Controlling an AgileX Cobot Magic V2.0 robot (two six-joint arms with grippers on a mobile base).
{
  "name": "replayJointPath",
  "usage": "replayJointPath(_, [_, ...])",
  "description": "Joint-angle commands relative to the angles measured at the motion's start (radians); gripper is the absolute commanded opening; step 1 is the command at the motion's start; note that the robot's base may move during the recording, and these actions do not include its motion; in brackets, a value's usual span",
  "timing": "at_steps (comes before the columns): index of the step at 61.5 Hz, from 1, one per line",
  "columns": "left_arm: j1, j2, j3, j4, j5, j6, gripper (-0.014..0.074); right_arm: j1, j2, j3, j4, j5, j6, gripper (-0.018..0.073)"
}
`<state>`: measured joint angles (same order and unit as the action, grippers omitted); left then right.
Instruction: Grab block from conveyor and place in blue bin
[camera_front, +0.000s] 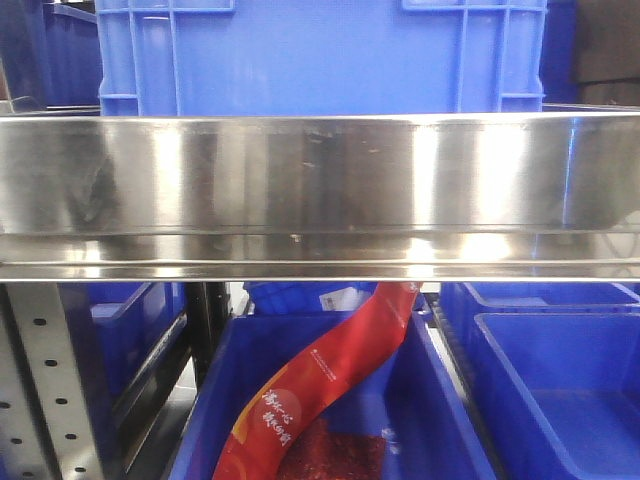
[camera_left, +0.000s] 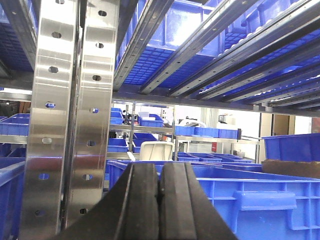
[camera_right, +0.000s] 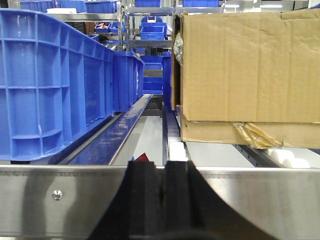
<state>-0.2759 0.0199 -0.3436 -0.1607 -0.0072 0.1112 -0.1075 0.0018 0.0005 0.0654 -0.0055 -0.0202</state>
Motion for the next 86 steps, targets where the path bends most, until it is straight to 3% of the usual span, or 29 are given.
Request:
replayJointPath(1, [0.002,-0.003,-0.001,-0.006,-0.016,0.001,-0.0111,0.014,-0.002,-0.001,0.001,-0.039,-0.006,-0.0168])
replayJointPath(53, [0.004,-0.003,0.004,0.0,-0.011,0.001,-0.0111,0.02,-0.002,-0.001,0.001,-0.049,-0.006,-0.0168])
replayJointPath(58, [0.038,-0.003,0.043,0.069,-0.054,-0.016,-0.0111,0.02,-0.002,-0.001,0.001,-0.049,-0.006,-0.0168])
replayJointPath(64, [0.111,-0.004,0.116,0.188,-0.038,-0.218,-0.0111,0.02,-0.002,-0.001,0.001,-0.049,-0.006,-0.0168])
replayJointPath(69, [0.17,-0.004,0.184,0.279,-0.038,-0.246,-0.0111,0.02,-0.002,-0.001,0.001,-0.049,-0.006,-0.0168])
replayJointPath(86, [0.256,-0.02,0.344,0.224,-0.076,-0.246,-0.0111,0.021,-0.002,-0.001,0.001,-0.051,-0.006,-0.0168])
